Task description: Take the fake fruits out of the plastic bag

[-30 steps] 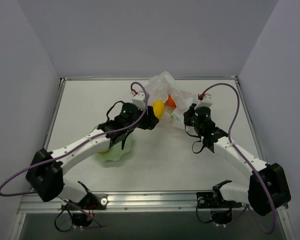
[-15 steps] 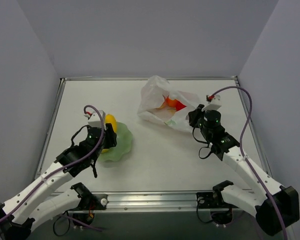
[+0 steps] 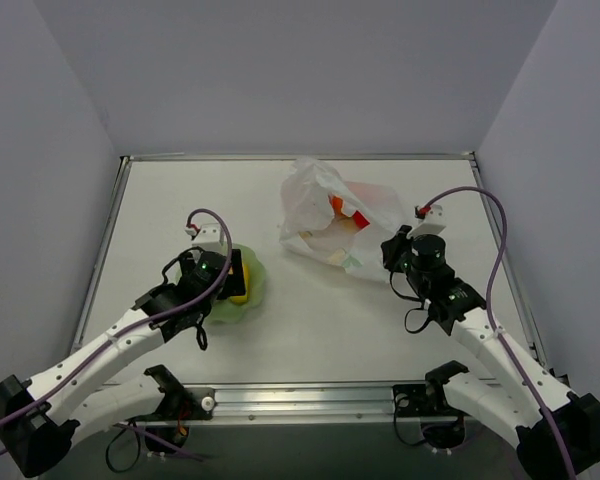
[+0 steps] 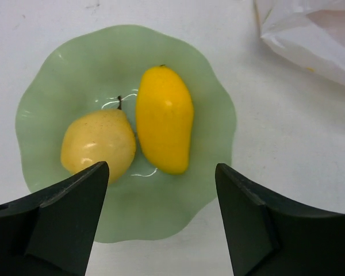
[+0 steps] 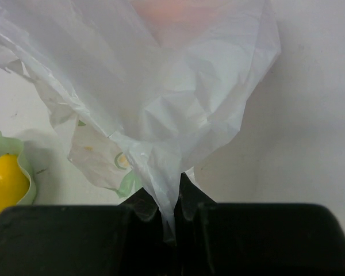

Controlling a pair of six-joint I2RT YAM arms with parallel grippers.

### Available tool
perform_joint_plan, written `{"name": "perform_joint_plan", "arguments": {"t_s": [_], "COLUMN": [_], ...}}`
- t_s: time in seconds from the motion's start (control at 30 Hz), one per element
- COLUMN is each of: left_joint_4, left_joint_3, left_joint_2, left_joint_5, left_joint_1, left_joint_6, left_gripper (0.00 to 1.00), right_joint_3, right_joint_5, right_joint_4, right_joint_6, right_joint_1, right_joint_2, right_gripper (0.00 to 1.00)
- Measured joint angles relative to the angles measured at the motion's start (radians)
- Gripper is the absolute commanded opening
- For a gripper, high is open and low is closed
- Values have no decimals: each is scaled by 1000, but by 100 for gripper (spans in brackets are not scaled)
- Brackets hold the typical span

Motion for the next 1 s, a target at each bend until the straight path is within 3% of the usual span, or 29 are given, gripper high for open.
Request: {"name": "perform_joint_plan", "arguments": {"t_s": [0.13,0.27,0.43,0.8,0.83,0.93,1.0], "left_joint_4": [-10,32,185,432,453,504,521], "left_joint_3": [61,179,371,683,693,736,771], "left_joint_2": [-17,97,406,947,976,1069,1118], "left_joint_5": [18,48,116,243,251,264,246], "left_joint_1": [-72,-183,-249,-213,-201,-150,-117], "left_joint_6": [-2,4,41,108,108,111,116], "left_gripper": [66,64,57,54,55,79,83], "right_joint_3": [-26,-37,-37,-37,-37,-37,-37], "right_joint_5": [-10,-15,-20,-33,-37,-42,-44], "right_joint_4": [-10,-26,-34,-48,-48,-47,-47], "right_joint_6": [6,13,14,36,37,42,43], "right_joint_1": [0,6,13,26,26,32,33], "right_joint_2": [-22,-61,-82,-102,-108,-126,-131], "right_gripper": [0,0,0,0,0,0,0]}}
